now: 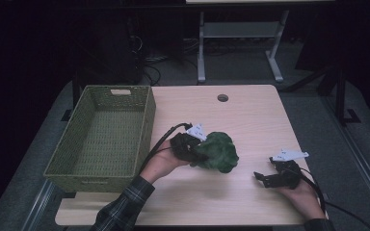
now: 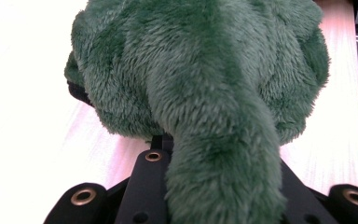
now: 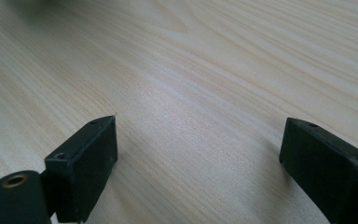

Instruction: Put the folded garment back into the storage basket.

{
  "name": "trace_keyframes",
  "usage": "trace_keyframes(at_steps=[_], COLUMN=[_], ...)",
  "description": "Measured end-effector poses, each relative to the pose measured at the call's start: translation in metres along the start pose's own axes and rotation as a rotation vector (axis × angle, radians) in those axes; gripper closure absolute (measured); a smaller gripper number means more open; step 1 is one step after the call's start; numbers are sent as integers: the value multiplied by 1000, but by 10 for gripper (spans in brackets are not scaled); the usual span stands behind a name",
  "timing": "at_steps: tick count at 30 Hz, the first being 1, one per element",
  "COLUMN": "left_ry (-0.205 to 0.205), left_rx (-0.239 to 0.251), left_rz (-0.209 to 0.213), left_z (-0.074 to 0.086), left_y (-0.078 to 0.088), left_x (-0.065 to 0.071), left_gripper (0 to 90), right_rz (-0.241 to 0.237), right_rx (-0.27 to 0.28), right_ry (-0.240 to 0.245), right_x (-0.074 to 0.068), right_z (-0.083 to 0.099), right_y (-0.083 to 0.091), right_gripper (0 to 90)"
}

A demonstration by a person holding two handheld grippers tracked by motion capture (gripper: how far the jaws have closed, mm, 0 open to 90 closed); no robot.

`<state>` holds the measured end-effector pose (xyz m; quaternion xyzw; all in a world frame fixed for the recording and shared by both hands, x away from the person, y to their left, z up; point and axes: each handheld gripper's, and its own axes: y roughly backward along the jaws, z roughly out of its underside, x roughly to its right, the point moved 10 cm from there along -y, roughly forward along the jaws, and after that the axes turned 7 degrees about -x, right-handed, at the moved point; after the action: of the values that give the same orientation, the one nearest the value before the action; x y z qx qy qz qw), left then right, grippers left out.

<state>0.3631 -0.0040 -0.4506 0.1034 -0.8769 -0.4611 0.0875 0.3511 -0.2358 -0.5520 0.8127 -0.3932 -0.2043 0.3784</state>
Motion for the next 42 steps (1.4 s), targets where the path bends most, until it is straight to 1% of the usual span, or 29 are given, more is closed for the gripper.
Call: trace_keyframes(at_steps=[4, 5, 8, 10, 16, 19, 20, 21, 22, 23, 24, 28, 33, 42], left_ry=[-3, 4, -12, 7, 23, 33, 46, 47, 57, 58, 70, 87, 126, 191], left_rx=[-5, 1, -12, 4, 10, 10, 17, 16, 22, 17, 20, 29, 39, 54], left_rz=[-9, -11, -28, -33, -50, -69, -76, -83, -91, -97, -105, -137, -181, -246], left_z=[-2, -3, -1, -2, 3, 7, 8, 9, 11, 13, 15, 24, 40, 68], left_y=[14, 17, 28, 35, 55, 67, 71, 75, 80, 83, 88, 105, 125, 154], left_x=[-2, -2, -7, -8, -16, -23, -25, -27, -30, -32, -34, -44, -56, -75], left_gripper=[765, 764, 763, 762, 761, 759, 758, 758, 758, 758, 758, 757, 757, 754], right_rz=[-1, -1, 0, 0, 1, 1, 1, 2, 1, 2, 2, 1, 2, 4], right_rx=[0, 0, 0, 0, 0, 0, 0, 0, 0, 0, 0, 0, 0, 0], right_ry=[-1, -1, -1, -1, -3, -3, -4, -3, -4, -3, -3, -4, -4, -5], right_x=[0, 0, 0, 0, 0, 0, 0, 0, 0, 0, 0, 0, 0, 0], right_z=[0, 0, 0, 0, 0, 0, 0, 0, 0, 0, 0, 0, 0, 0], right_y=[0, 0, 0, 0, 0, 0, 0, 0, 0, 0, 0, 0, 0, 0], right_gripper=[108, 108, 108, 108, 107, 107, 107, 107, 107, 107, 106, 106, 106, 104])
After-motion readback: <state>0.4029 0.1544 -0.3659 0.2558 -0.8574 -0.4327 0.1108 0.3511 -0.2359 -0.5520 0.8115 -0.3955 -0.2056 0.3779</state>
